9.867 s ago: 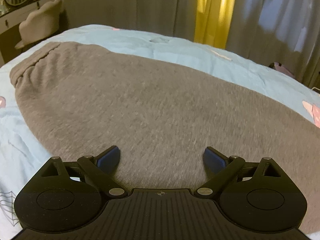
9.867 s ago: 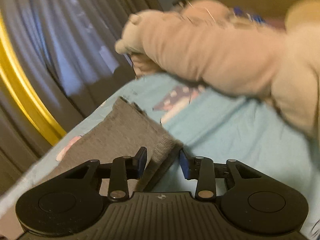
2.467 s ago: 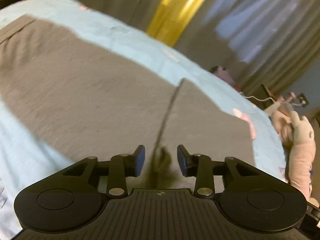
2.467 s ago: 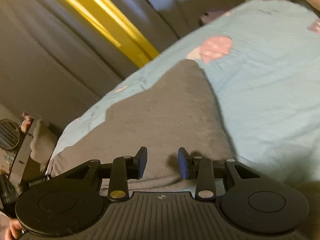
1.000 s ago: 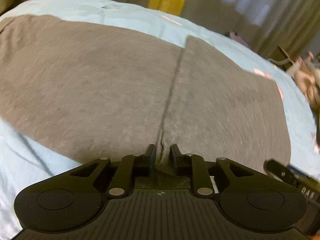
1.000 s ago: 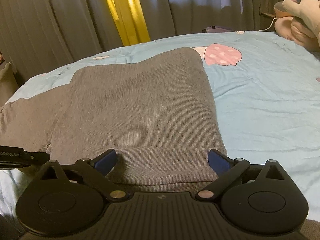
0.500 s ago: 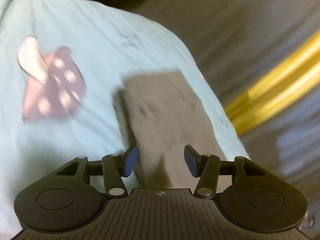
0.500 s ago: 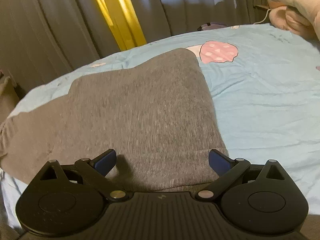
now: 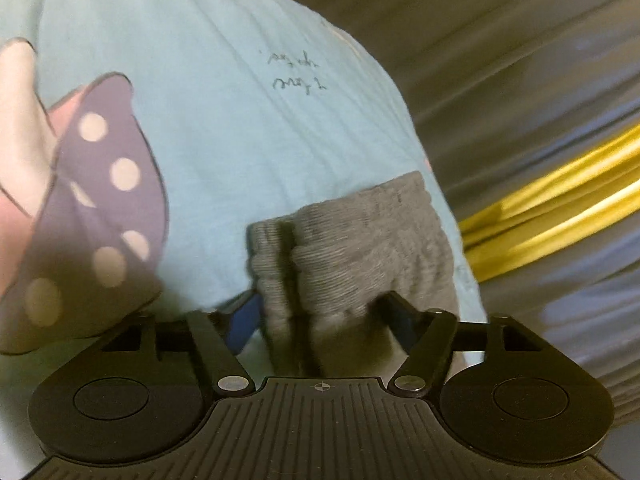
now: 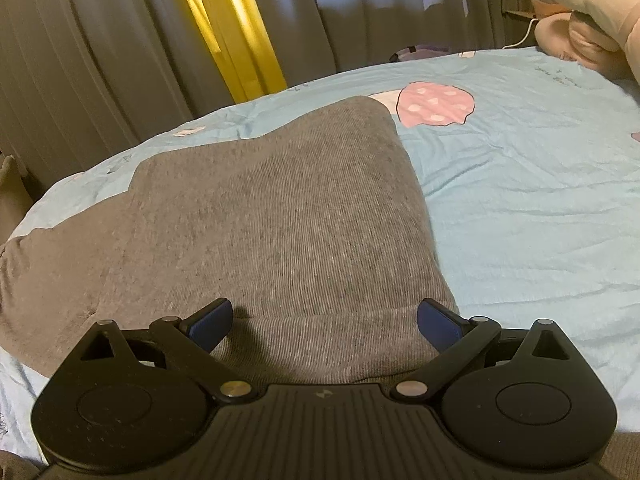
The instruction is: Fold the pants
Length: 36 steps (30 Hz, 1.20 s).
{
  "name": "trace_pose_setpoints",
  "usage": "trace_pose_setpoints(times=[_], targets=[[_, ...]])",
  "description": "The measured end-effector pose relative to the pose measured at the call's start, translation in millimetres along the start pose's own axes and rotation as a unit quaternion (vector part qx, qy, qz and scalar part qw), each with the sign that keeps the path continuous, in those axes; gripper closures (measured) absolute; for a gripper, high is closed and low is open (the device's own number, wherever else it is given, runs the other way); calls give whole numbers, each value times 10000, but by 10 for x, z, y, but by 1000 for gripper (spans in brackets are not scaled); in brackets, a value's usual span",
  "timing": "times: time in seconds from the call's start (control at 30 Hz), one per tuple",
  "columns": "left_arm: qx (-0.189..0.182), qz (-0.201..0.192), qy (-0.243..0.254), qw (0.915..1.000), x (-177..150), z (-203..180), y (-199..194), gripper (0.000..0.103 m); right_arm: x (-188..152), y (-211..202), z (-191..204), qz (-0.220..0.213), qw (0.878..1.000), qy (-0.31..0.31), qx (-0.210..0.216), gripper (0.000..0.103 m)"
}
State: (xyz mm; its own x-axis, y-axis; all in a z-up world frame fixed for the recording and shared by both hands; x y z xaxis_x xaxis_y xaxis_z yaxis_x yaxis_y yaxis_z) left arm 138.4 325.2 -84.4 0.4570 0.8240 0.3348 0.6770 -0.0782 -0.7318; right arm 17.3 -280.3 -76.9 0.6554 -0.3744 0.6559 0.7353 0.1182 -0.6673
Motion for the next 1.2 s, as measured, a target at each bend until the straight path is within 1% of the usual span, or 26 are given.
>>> trace_pose_setpoints(times=[0.07,0.1,0.13,0.17,0.2,0.23,0.27,0.3,0.33,0.37,0.4,0.47,0.53,0.6,0.7,0.8,0.87,0.9,0.93,0.97,1.0,1.07,1.1,1.13,1.17,1.2], targets=[[-15,68,-139,9999,38,-8,61,25,-4,4,1,6,10000,-22,-19,4],[-17,89,-204,9998,64,-7,61,23,-5,5,6,10,10000,-36,-34,4],[-83,97,-262,9996,79,-18,66,22,-5,7,11,15,10000,-47,-44,4],[-79,53,-252,9996,82,-28,68,24,-5,8,12,18,10000,-53,-47,4],[36,34,-187,9998,79,-47,89,32,-6,5,11,10,10000,-51,-45,4],[220,25,-94,9997,71,-62,111,35,-8,5,10,2,10000,-50,-43,4],[319,-17,-3,9995,69,-86,107,43,-9,8,10,3,10000,-56,-45,4],[376,-45,61,9993,66,-93,70,50,-9,9,13,5,10000,-63,-52,4],[392,-72,117,9991,64,-120,38,53,-9,8,17,10,10000,-72,-59,4],[382,-128,193,9990,63,-151,-7,59,-8,5,22,11,10000,-77,-60,4],[335,-212,287,9988,61,-187,-67,62,-3,-10,21,-3,10000,-60,-49,4],[145,-458,673,9966,38,-351,-239,65,8,-43,11,-64,10000,27,5,4],[21,-760,1336,9881,-31,-626,-435,66,20,-88,-23,-156,9997,174,90,4],[-150,-1052,1976,9745,-130,-943,-637,67,32,-116,-55,-222,9992,302,165,4],[-623,-1349,2807,9482,-418,-1471,-964,67,48,-158,-85,-305,9982,450,251,4],[-1132,-1503,3577,9147,-904,-1951,-1251,67,53,-238,-100,-427,9971,521,350,4],[-1458,-1481,4039,8909,-1330,-2225,-1362,67,65,-298,-116,-523,9960,589,434,4],[-1599,-1436,4286,8775,-1567,-2326,-1394,66,70,-338,-133,-576,9950,650,501,4],[-1671,-1391,4579,8620,-1858,-2425,-1392,65,72,-371,-147,-624,9940,699,560,4],[-1681,-1304,4782,8521,-2120,-2486,-1352,62,77,-400,-158,-664,9932,740,599,4],[-1648,-1151,4991,8429,-2384,-2526,-1275,57,80,-435,-174,-716,9922,787,646,4],[-1404,-669,5365,8294,-2832,-2522,-1057,51,91,-495,-206,-772,9901,897,759,4],[-1156,-305,5593,8203,-3043,-2484,-903,44,97,-520,-219,-795,9891,940,802,4],[-861,29,5767,8124,-3171,-2429,-760,43,103,-540,-234,-825,9882,976,844,4],[-616,294,5878,8061,-3255,-2352,-672,44,110,-563,-240,-854,9872,1006,898,4],[-457,380,5882,8065,-3270,-2258,-654,44,115,-578,-244,-879,9860,1034,969,4]])
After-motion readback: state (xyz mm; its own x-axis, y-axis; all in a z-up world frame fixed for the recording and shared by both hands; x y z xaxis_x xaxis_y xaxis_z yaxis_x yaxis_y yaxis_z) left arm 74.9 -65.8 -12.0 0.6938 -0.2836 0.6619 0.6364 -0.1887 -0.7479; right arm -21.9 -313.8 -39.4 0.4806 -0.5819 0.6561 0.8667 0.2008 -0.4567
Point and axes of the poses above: each gripper's, at about its wrist camera, not at the fingertips, and y roughly the way its jaws point, z to its left, x to its top, the point moved 3 cm from there along y, roughly the way its jaws point, and after that the axes turned 10 degrees about x, right-handed, at the moved point
